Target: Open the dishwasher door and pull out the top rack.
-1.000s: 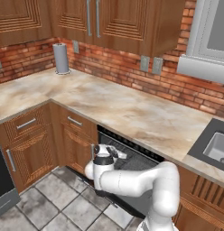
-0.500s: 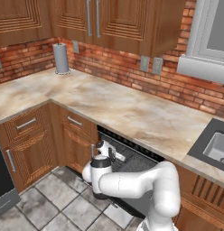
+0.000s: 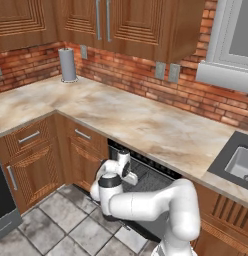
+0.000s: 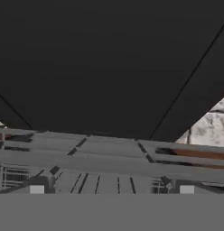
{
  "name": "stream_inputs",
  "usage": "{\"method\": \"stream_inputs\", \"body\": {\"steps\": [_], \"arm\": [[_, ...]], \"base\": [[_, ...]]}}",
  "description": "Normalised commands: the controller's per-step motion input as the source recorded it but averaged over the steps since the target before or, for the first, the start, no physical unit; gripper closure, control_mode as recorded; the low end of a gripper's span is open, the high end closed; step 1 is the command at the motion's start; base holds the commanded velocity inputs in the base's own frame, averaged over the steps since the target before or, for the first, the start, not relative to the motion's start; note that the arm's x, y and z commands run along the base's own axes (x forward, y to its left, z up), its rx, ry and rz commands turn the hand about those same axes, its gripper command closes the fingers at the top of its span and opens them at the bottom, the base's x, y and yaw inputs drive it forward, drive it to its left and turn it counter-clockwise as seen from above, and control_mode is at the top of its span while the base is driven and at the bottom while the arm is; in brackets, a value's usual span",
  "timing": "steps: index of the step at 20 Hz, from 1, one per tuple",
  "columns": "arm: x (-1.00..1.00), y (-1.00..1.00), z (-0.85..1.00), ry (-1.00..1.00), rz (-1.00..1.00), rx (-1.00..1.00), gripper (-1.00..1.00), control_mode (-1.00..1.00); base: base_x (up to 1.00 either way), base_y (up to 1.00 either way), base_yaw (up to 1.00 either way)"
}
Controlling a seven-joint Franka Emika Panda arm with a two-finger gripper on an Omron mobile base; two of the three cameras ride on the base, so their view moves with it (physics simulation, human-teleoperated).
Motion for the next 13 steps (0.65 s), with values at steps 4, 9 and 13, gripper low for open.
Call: {"method": "stream_inputs", "body": {"steps": [4,9,13], "arm": [[-0.96,0.84,-0.86,0.28,0.0,0.26,-1.0,-1.0],[-1.0,0.99,-0.87,0.22,0.0,0.19,-1.0,-1.0],[-0.93,0.88,-0.57,0.14,0.0,0.08,-1.0,-1.0]], "base": [[0.0,0.0,0.0],[0.0,0.0,0.0],[0.0,0.0,0.0]]}}
